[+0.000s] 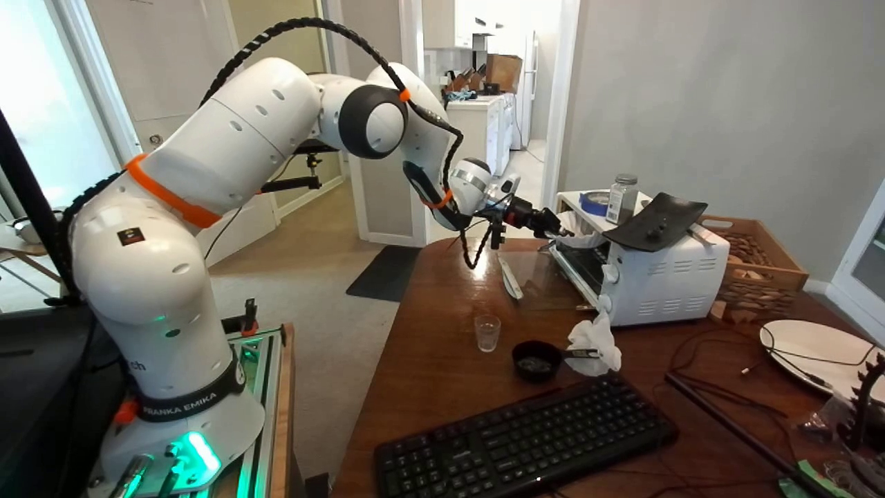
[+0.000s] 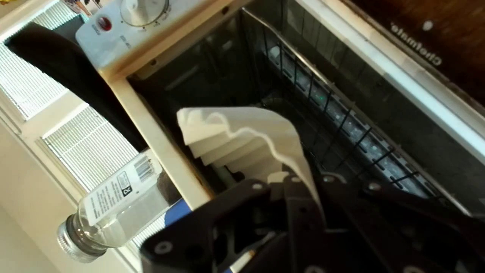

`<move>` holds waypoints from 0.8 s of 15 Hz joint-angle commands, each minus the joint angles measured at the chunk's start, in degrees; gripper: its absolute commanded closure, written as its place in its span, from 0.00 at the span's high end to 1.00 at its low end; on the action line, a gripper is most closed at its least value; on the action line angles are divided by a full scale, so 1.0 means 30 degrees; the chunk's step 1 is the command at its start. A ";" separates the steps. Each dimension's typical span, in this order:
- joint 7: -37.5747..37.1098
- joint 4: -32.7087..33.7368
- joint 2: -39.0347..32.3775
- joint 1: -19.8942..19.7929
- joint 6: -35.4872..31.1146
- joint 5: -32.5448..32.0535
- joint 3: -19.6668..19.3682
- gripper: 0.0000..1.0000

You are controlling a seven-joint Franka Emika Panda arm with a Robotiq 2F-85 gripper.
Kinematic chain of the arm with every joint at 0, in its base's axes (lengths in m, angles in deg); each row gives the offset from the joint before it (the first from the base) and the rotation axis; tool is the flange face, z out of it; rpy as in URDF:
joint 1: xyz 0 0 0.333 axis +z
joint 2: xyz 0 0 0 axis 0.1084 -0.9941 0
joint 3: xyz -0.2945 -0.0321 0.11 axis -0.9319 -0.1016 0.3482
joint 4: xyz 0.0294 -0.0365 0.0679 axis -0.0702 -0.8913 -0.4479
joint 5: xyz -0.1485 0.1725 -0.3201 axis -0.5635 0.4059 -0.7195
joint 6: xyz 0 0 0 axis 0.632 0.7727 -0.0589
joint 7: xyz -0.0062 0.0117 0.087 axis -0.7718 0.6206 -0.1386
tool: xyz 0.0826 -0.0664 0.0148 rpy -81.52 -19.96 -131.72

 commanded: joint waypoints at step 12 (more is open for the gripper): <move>-0.8465 0.0509 -0.1314 -0.0814 -0.2484 -0.3799 -0.0137 0.00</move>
